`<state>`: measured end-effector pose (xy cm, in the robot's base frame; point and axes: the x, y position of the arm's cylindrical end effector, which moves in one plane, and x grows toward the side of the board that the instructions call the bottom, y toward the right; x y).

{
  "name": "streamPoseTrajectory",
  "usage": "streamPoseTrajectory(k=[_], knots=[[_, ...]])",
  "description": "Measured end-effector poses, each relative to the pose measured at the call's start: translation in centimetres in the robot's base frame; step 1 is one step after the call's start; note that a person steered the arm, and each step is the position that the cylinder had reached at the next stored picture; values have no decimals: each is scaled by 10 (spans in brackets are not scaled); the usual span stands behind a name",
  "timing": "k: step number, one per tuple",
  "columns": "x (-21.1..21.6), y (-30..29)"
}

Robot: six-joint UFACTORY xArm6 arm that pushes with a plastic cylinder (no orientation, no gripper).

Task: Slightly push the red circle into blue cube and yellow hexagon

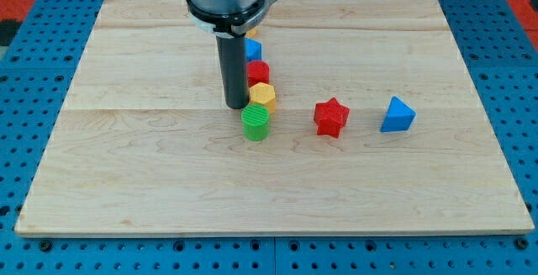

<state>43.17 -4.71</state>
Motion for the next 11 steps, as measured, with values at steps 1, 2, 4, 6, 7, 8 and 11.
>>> streamPoseTrajectory(k=[1, 2, 4, 6, 7, 8, 11], knots=[[-1, -32], [58, -36], [104, -18], [104, -15], [100, -4], [95, 42], [31, 45]])
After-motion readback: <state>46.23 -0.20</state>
